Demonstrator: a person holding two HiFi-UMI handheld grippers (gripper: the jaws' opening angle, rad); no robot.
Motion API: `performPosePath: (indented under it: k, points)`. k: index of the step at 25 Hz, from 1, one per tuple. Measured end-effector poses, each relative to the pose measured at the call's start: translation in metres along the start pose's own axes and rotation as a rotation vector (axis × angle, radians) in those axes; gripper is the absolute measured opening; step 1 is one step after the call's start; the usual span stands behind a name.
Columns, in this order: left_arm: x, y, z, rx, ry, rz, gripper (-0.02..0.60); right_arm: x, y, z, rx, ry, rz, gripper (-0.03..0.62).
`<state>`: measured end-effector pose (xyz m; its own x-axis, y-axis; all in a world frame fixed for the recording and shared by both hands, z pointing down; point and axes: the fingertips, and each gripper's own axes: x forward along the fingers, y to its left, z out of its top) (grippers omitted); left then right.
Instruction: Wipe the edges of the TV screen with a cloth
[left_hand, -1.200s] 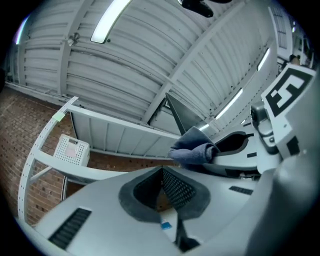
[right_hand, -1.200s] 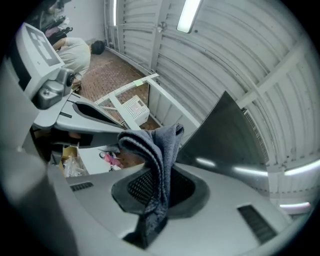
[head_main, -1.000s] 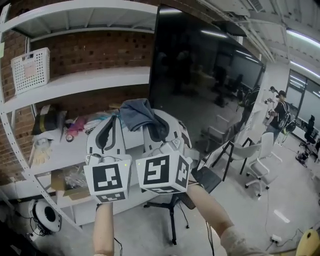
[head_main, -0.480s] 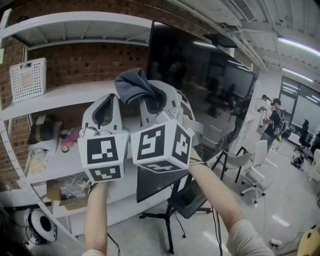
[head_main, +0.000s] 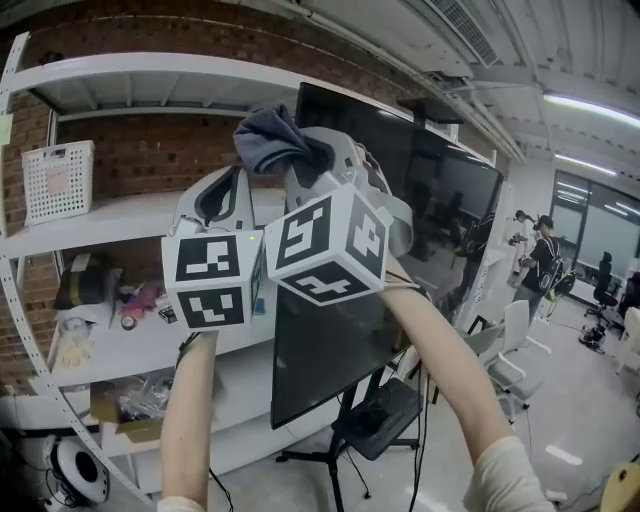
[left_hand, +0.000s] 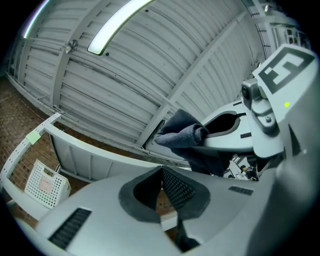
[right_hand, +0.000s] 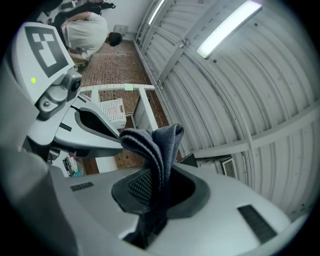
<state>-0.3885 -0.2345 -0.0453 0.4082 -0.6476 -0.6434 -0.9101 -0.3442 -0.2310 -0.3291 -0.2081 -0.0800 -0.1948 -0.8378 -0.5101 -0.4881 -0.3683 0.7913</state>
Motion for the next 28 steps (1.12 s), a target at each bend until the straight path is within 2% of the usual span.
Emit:
performPosePath:
  k: [5,15,19,22,28]
  points:
    - [0.011,0.004,0.021,-0.006,-0.033,-0.002,0.015,0.013,-0.027,0.013,-0.038,-0.022,-0.041,0.049]
    - [0.024,0.001,0.033,0.004,-0.038,-0.004,0.015,0.031,-0.079,0.038,-0.071,-0.054,-0.098,0.049]
    - [0.026,-0.007,0.032,-0.009,-0.041,-0.019,0.015,0.026,-0.090,0.039,-0.135,-0.064,-0.143,0.049]
    - [0.029,-0.014,0.027,-0.005,-0.028,-0.030,0.015,0.025,-0.102,0.029,-0.229,-0.039,-0.194,0.049]
    - [0.031,-0.020,0.022,0.028,-0.007,-0.030,0.015,0.033,-0.099,0.002,-0.342,-0.024,-0.096,0.049]
